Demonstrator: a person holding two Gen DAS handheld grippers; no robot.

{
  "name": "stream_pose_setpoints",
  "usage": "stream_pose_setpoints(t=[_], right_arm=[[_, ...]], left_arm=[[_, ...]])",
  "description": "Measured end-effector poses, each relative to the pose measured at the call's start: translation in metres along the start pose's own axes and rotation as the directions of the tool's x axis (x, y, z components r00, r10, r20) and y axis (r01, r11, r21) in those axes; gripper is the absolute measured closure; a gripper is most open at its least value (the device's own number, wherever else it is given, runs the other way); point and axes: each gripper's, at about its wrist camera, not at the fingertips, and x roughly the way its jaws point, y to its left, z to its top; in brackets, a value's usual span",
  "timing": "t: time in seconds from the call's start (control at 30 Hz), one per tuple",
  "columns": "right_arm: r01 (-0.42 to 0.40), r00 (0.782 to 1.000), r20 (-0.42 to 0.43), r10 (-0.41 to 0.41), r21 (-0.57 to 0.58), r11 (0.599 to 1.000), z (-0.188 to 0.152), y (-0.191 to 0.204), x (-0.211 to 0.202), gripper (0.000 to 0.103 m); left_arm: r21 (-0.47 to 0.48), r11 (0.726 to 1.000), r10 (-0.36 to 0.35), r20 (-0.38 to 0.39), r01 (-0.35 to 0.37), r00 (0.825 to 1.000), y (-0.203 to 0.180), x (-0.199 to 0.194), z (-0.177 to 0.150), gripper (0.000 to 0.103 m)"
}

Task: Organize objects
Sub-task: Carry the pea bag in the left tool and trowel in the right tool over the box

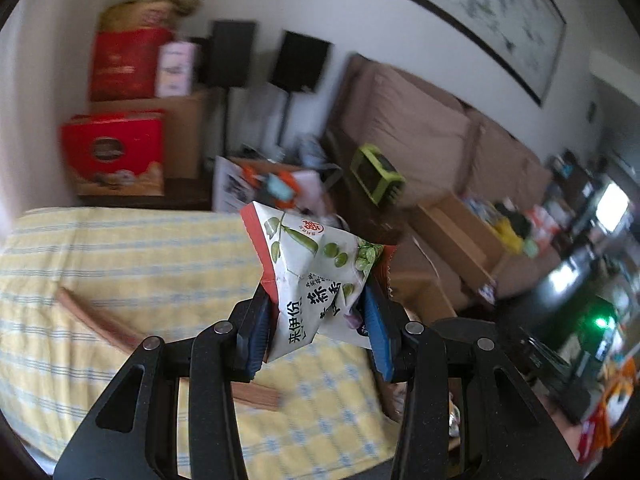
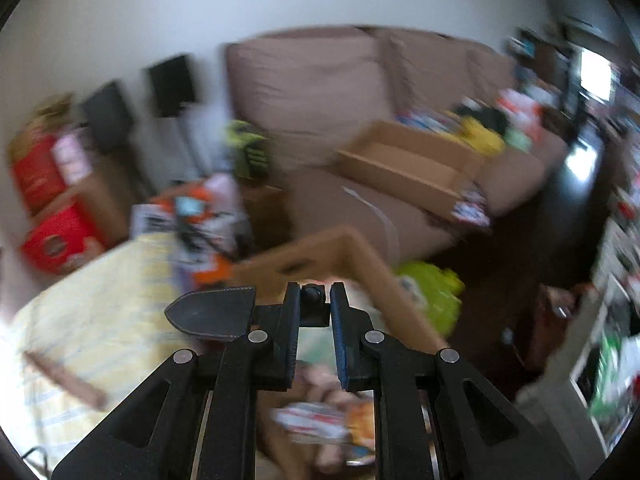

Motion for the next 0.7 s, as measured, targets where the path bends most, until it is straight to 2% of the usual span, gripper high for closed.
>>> stream_pose_setpoints(t=[0.07, 0.17, 0.23, 0.3, 0.4, 0.5, 0.53, 0.63, 0.7], right_arm=[[0.037, 0.999, -0.032, -0.035, 0.053, 0.998, -0.006, -0.025, 0.014, 0.089], [0.124, 0.991, -0.053, -0.122, 0.054, 0.991, -0.021, -0.049, 0.038, 0.089], [0.172, 0.981, -0.100, -0.166, 0.051, 0.984, -0.036, -0.064, 0.057, 0.089], [0.190, 0.973, -0.152, -0.176, 0.080, 0.979, -0.052, -0.081, 0.074, 0.089], [0.207, 0.962, -0.202, -0.184, 0.102, 0.973, -0.068, -0.095, 0.085, 0.086], [0.179, 0.952, -0.269, -0.148, 0.096, 0.979, -0.076, -0.106, 0.097, 0.082], [0.173, 0.951, -0.276, -0.142, 0.092, 0.981, -0.079, -0.109, 0.098, 0.076], [0.187, 0.954, -0.257, -0.154, 0.109, 0.976, -0.081, -0.115, 0.093, 0.061], [0.191, 0.954, -0.258, -0.152, 0.134, 0.972, -0.080, -0.120, 0.093, 0.059]], left_arm=[[0.001, 0.999, -0.036, -0.032, 0.036, 0.999, -0.016, 0.017, -0.005, 0.063], [-0.013, 0.995, -0.101, -0.072, 0.101, 0.992, -0.048, 0.043, -0.016, 0.063], [0.046, 0.987, -0.146, -0.103, 0.151, 0.984, -0.084, 0.065, -0.026, 0.063], [0.108, 0.978, -0.162, -0.149, 0.179, 0.975, -0.119, 0.088, -0.042, 0.063], [0.130, 0.970, -0.174, -0.208, 0.204, 0.962, -0.148, 0.117, -0.068, 0.063], [0.120, 0.971, -0.173, -0.237, 0.206, 0.956, -0.158, 0.129, -0.092, 0.063], [0.122, 0.971, -0.173, -0.243, 0.207, 0.955, -0.159, 0.131, -0.097, 0.063], [0.135, 0.970, -0.164, -0.253, 0.203, 0.953, -0.162, 0.135, -0.107, 0.062], [0.132, 0.972, -0.155, -0.261, 0.195, 0.953, -0.161, 0.138, -0.113, 0.061]])
